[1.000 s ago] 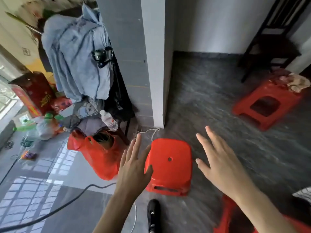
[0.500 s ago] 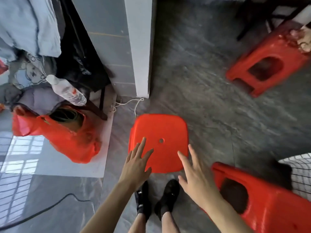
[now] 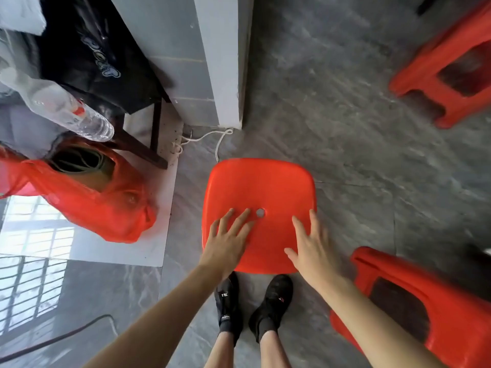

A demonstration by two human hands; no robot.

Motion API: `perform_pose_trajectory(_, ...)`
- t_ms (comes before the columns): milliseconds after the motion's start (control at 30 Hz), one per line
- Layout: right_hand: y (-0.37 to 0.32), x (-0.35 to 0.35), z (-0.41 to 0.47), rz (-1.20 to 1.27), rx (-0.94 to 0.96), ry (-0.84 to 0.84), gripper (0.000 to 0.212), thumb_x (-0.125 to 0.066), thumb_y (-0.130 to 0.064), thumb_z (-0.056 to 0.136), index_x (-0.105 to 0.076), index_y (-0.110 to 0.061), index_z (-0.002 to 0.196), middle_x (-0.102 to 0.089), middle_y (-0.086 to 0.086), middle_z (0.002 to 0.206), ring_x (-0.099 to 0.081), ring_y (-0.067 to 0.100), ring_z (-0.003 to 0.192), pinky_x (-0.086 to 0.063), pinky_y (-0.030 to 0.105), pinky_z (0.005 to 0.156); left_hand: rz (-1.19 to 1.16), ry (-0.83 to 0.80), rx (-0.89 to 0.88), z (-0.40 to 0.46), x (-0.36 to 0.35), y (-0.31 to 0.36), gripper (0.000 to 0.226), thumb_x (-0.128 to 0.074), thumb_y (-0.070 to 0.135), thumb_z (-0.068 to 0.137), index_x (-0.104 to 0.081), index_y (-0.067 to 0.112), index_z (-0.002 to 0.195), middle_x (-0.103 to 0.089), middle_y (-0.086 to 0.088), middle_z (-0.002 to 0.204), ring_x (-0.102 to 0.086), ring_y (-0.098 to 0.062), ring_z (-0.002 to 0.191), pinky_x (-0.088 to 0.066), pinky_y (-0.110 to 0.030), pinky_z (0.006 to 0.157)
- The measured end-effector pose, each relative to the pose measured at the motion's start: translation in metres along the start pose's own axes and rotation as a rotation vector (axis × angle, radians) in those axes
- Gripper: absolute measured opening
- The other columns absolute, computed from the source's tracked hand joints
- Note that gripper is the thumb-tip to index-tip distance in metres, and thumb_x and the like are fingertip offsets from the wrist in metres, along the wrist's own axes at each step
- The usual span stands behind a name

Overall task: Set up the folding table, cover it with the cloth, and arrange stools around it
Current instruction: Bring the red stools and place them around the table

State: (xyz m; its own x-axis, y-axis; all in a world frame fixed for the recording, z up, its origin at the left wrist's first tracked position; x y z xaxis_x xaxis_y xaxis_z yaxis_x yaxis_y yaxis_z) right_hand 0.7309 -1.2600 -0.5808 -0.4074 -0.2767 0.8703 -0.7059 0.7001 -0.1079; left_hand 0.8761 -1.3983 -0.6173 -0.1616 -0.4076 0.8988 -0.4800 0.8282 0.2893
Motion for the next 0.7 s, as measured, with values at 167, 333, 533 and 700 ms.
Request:
perform_pose_trajectory(167, 0.005, -0.017, 0.019, 0.015, -0.052, -0.069, 0.117, -0.080, -0.052, 0.068, -0.002, -0.035, 0.154, 0.004, 0.026, 0.156, -0.030, 0.050, 0.135, -0.041, 0.054, 0.103, -0.134, -0.003, 0.254, 0.005, 0.000, -0.018, 0.090, -0.075, 0.051, 0.073, -0.022, 0.047, 0.146, 0.004, -0.002, 0.162, 0.010, -0.039, 0.147, 0.000, -0.064, 0.112)
perform_pose_trajectory(333, 0.017, -0.019, 0.034, 0.288, -0.123, -0.188, 0.136, -0.090, -0.041, 0.060, 0.014, -0.047, 0.147, 0.029, 0.029, 0.150, -0.008, 0.053, 0.142, -0.036, 0.054, 0.109, -0.299, -0.118, 0.414, 0.010, 0.004, -0.032, 0.112, -0.082, 0.059, 0.060, -0.006, 0.060, 0.143, 0.033, 0.004, 0.154, 0.008, -0.048, 0.144, -0.024, -0.075, 0.104)
perform_pose_trajectory(533, 0.022, -0.016, 0.037, 0.406, -0.122, -0.223, 0.137, -0.092, -0.037, 0.056, 0.014, -0.055, 0.140, -0.020, 0.017, 0.133, -0.046, 0.037, 0.118, -0.046, 0.046, 0.099, -0.427, -0.096, 0.462, 0.008, 0.008, -0.028, 0.112, -0.088, 0.048, 0.058, -0.014, 0.063, 0.140, 0.032, -0.004, 0.154, -0.009, -0.046, 0.143, -0.044, -0.061, 0.097)
perform_pose_trajectory(700, 0.023, -0.018, 0.037, 0.420, -0.122, -0.237, 0.136, -0.092, -0.036, 0.057, 0.015, -0.055, 0.138, -0.020, 0.014, 0.128, -0.048, 0.035, 0.111, -0.049, 0.046, 0.096, -0.502, -0.055, 0.487, 0.007, 0.012, -0.025, 0.108, -0.091, 0.040, 0.056, -0.024, 0.060, 0.138, 0.020, -0.002, 0.157, -0.018, -0.045, 0.139, -0.045, -0.056, 0.094)
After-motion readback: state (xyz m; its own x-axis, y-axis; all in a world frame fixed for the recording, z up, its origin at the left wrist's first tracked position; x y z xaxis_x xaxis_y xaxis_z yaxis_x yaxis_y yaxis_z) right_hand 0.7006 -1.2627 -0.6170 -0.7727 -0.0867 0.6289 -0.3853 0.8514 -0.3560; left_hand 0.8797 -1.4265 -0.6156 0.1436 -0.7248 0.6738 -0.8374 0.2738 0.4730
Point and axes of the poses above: each hand's wrist, its own z-axis towards the middle knuckle, its own x-axis out of the back of the hand, y = z × x, the point moved 3 cm from there along z, towards the middle knuckle
